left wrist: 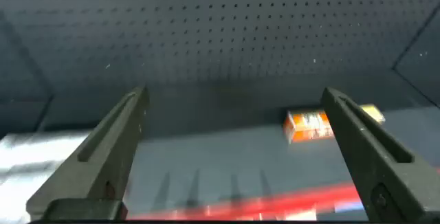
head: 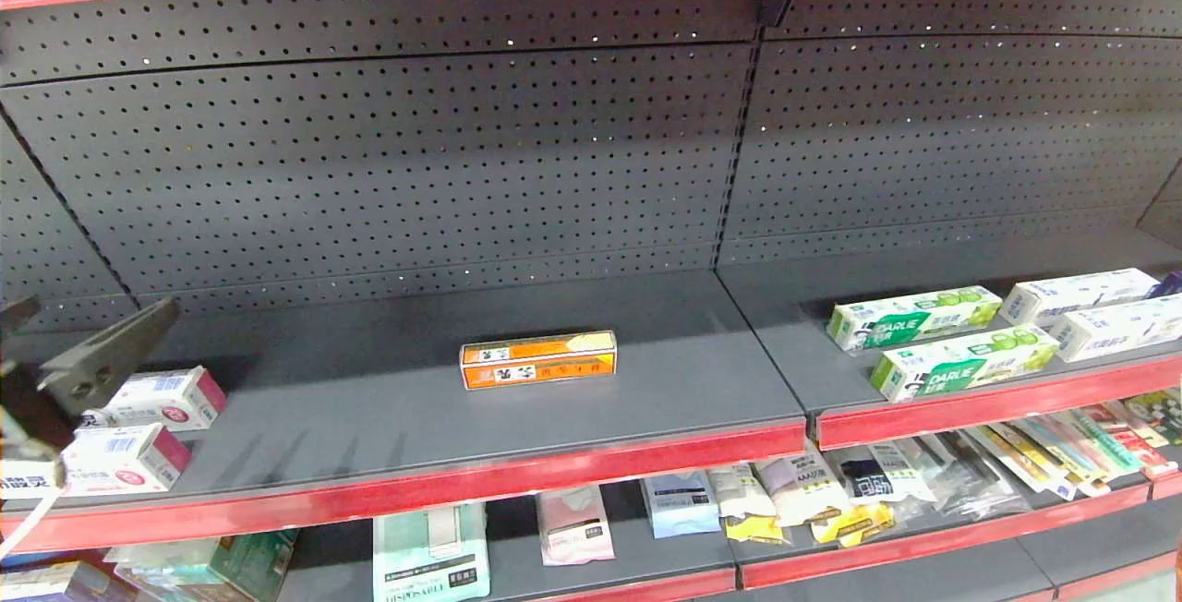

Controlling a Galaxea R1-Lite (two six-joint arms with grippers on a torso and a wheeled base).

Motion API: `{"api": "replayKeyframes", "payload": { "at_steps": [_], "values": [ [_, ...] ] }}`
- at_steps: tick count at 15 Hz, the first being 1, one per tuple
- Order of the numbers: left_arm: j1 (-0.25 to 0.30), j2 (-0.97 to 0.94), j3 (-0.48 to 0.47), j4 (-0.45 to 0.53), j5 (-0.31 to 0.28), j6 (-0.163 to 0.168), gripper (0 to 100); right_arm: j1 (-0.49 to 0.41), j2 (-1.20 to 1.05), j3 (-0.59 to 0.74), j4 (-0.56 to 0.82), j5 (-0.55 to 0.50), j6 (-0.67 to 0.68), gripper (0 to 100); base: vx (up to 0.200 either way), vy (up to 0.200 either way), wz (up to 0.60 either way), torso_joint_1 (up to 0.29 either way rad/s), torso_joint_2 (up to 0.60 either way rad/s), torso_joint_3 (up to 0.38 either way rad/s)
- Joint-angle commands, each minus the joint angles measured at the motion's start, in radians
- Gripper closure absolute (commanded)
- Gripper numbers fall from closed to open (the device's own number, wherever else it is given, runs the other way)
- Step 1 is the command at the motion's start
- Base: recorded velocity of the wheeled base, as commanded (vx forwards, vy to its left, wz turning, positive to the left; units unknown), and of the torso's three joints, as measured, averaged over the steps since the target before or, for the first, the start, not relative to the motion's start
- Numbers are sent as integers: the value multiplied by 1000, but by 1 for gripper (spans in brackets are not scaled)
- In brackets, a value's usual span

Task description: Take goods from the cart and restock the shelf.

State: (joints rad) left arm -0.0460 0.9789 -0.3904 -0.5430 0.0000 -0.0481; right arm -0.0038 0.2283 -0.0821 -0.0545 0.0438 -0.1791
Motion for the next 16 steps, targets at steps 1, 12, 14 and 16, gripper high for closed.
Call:
{"api": "replayKeyframes", "payload": {
  "at_steps": [1,12,14,16],
  "values": [
    [-111,334,-10,-198,5,-4,0,1,-106,48,-1,-4,-2,100,0,0,0,0,0,0],
    [-377,659,-163,-229,126,-49,0,-2,-201,61,28,-9,32,100,0,0,0,0,0,0],
    [-385,698,-206,-230,129,-59,0,-2,-216,62,28,-7,61,100,0,0,0,0,0,0],
    [-385,724,-251,-229,132,-59,0,1,-228,64,30,2,90,100,0,0,0,0,0,0]
  ]
}}
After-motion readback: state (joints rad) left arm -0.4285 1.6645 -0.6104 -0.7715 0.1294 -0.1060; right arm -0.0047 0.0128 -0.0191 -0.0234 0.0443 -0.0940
